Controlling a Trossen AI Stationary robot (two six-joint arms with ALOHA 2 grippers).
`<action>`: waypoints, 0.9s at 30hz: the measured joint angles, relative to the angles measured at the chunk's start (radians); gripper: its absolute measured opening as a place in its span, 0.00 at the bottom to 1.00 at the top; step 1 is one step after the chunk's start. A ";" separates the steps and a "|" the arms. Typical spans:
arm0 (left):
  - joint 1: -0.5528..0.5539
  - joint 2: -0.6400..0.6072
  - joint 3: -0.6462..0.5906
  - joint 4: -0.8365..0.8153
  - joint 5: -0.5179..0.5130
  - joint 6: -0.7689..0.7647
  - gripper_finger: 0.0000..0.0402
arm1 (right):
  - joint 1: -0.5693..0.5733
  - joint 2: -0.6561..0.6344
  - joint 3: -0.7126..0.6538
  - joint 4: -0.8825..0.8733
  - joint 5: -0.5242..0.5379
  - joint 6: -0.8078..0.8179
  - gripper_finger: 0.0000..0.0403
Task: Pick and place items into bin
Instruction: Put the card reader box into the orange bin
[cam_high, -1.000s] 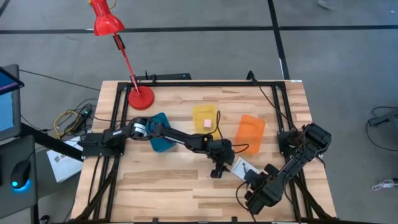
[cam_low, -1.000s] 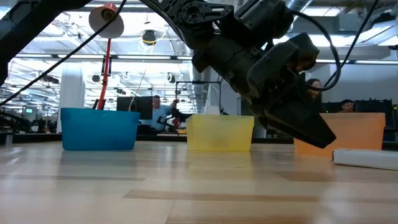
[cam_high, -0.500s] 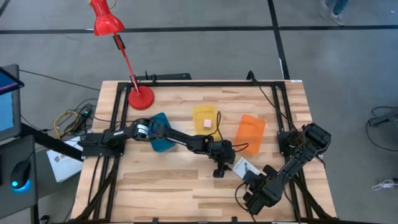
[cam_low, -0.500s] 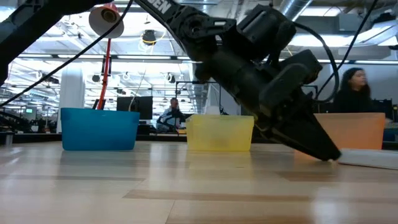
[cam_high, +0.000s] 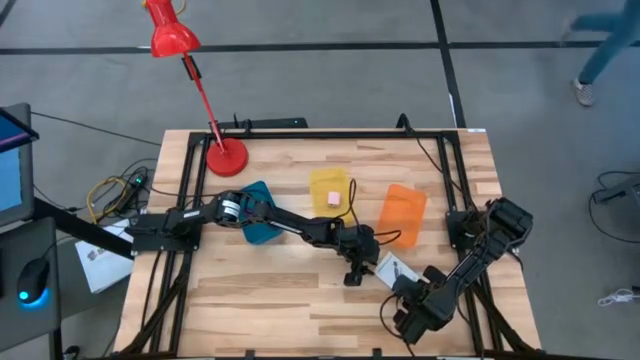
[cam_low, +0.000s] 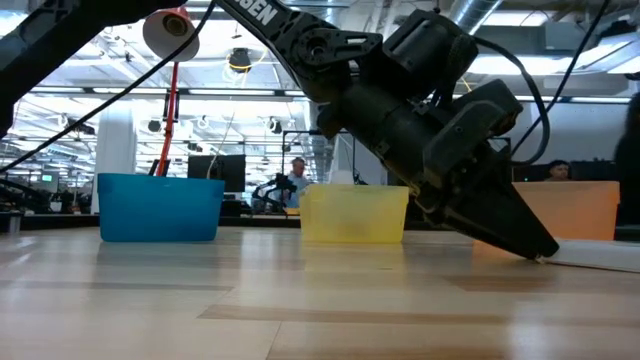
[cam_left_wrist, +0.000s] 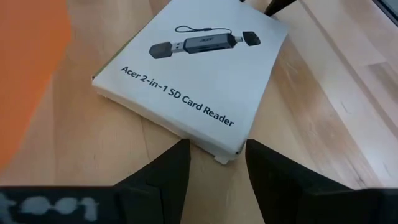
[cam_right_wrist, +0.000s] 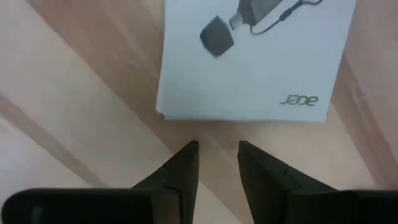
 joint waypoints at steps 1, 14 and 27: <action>0.000 0.000 0.000 0.004 0.002 0.000 0.38 | -0.005 0.000 0.000 0.001 0.018 0.000 0.26; 0.002 0.004 0.014 0.022 0.043 -0.017 0.38 | -0.029 0.001 -0.001 0.006 0.098 -0.015 0.26; 0.002 0.010 0.146 -0.125 0.130 -0.010 0.38 | -0.021 0.001 0.001 0.021 0.095 0.004 0.26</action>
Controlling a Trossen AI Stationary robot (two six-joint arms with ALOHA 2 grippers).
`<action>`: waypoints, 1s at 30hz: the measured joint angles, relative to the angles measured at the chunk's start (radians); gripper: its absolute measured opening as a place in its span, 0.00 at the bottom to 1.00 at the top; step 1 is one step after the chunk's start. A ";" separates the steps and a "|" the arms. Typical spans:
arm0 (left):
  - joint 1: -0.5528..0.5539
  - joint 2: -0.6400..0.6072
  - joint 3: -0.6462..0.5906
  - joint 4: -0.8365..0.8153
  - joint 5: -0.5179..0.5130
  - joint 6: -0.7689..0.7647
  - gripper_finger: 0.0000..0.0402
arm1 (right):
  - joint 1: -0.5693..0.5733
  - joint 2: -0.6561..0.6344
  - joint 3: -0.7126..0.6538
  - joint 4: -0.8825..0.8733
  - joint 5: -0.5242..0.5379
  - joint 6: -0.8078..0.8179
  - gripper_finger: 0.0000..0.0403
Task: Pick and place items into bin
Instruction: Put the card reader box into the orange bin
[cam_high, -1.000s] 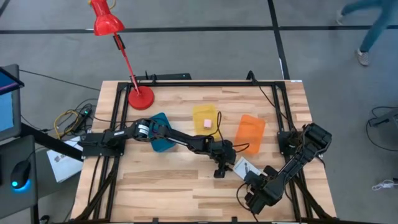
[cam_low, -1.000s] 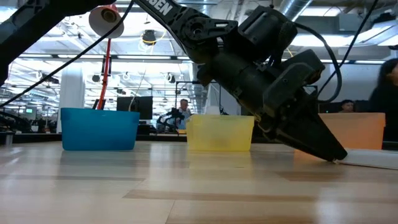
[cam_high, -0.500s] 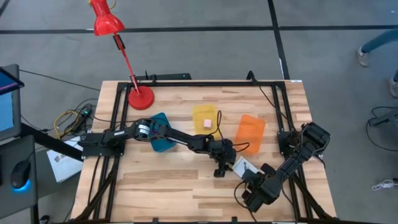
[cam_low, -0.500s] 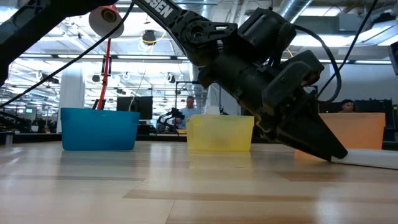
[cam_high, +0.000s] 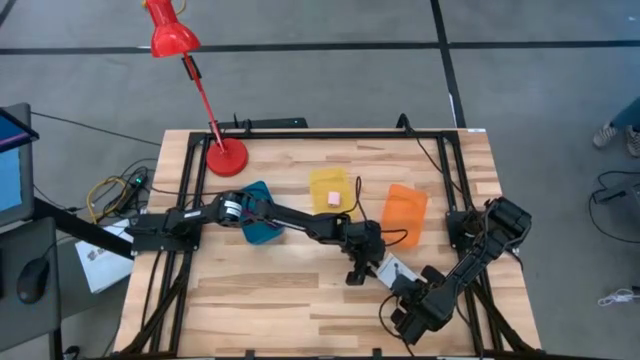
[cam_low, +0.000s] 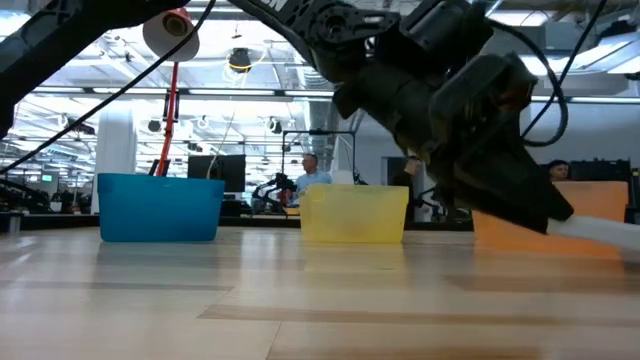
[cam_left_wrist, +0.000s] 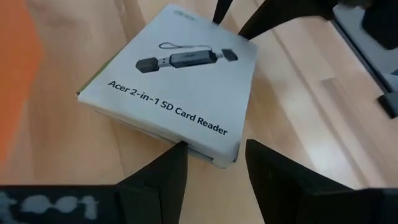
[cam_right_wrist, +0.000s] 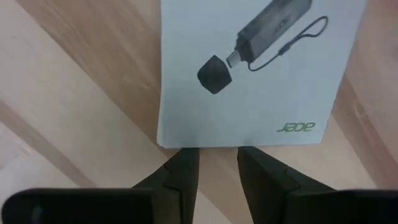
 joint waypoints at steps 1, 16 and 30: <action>0.000 0.000 0.012 -0.017 0.001 0.009 0.38 | 0.002 0.000 0.000 0.001 0.000 0.000 0.26; -0.009 -0.015 0.116 0.004 0.120 0.016 0.38 | 0.011 0.000 0.001 0.039 0.039 0.019 0.27; -0.010 -0.014 0.140 -0.060 0.073 0.017 0.38 | 0.010 0.000 0.002 0.044 0.129 0.037 0.27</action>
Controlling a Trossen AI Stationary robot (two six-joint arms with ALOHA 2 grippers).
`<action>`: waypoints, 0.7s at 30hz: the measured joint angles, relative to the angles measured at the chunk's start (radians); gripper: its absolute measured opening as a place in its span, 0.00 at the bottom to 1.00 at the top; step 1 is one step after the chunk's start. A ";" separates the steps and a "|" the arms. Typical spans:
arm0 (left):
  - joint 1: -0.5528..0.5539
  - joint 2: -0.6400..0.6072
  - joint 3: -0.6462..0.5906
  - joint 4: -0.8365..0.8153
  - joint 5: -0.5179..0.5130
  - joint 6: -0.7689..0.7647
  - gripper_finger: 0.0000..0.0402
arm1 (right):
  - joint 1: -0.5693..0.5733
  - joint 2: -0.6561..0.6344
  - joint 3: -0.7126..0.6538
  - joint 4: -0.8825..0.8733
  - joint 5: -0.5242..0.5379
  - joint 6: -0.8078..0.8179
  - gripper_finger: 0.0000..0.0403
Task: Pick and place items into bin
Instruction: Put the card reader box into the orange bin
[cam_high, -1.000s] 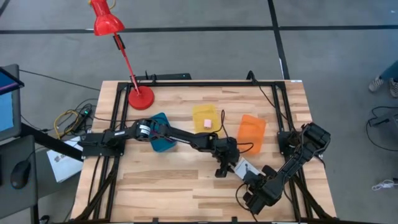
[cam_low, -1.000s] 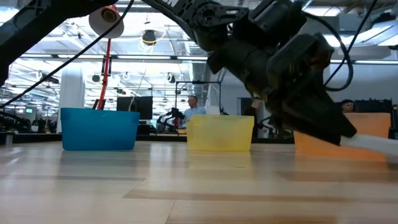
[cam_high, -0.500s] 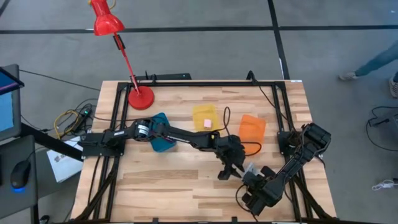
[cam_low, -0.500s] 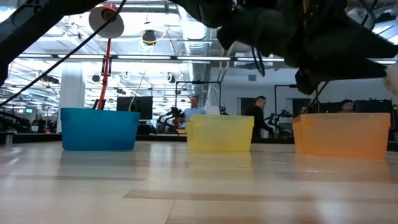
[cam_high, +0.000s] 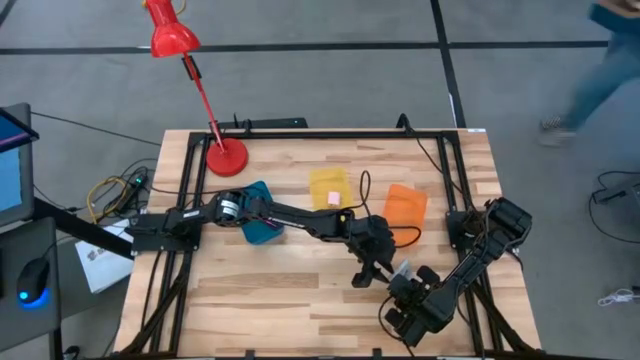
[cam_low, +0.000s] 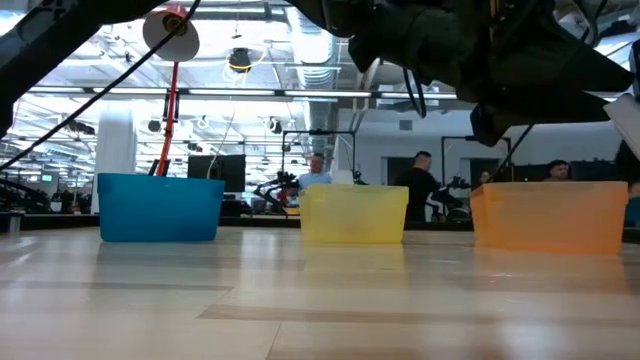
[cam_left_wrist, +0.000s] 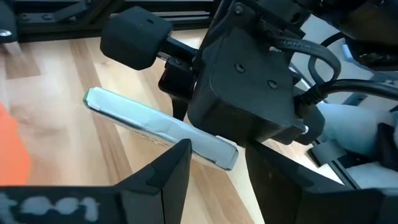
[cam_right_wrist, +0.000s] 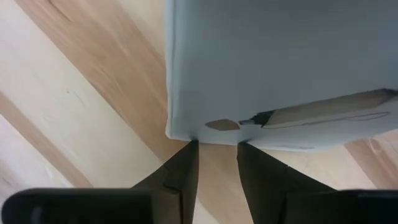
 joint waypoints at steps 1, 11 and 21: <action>-0.003 -0.001 0.000 -0.001 -0.009 0.000 0.38 | 0.000 0.000 0.000 -0.001 0.015 0.002 0.27; -0.009 -0.001 -0.003 0.005 -0.018 0.001 0.38 | 0.002 0.002 -0.001 -0.001 0.107 0.000 0.26; -0.004 -0.002 -0.005 0.011 -0.014 0.018 0.38 | -0.002 0.002 0.000 -0.014 0.238 -0.006 0.26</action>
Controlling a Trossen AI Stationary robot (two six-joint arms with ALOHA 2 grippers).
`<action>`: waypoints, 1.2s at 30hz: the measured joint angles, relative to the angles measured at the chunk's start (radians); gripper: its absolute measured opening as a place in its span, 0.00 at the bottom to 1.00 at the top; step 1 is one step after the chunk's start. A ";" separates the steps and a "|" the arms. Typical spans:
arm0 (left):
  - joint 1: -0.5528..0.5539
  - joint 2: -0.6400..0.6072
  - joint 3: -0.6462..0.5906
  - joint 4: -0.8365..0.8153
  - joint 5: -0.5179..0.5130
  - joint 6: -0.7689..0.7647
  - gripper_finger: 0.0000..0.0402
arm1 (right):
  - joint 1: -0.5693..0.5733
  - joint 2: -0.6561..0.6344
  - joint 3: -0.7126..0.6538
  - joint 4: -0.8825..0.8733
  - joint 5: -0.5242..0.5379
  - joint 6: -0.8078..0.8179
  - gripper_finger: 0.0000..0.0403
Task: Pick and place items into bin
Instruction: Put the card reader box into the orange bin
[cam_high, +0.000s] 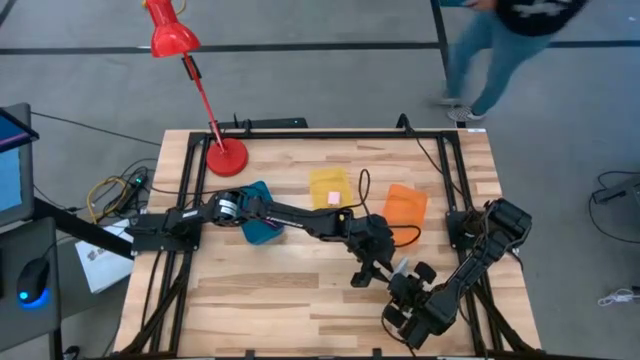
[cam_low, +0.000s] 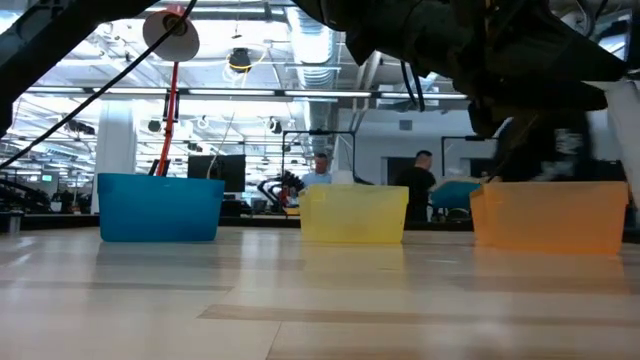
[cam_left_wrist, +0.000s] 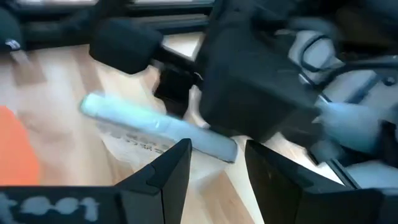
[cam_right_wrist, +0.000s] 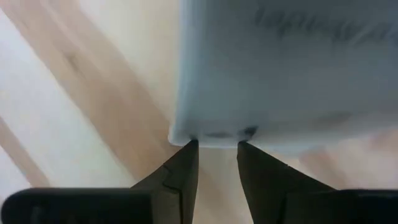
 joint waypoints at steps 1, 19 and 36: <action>-0.001 0.001 0.001 0.011 -0.015 -0.001 0.38 | 0.000 -0.001 0.009 -0.005 0.059 0.000 0.26; -0.009 0.012 -0.003 -0.016 -0.066 0.002 0.38 | 0.038 -0.005 0.137 -0.217 0.079 0.042 0.26; -0.007 0.011 -0.003 -0.047 -0.128 0.000 0.38 | 0.040 -0.005 0.138 -0.180 0.183 0.020 0.26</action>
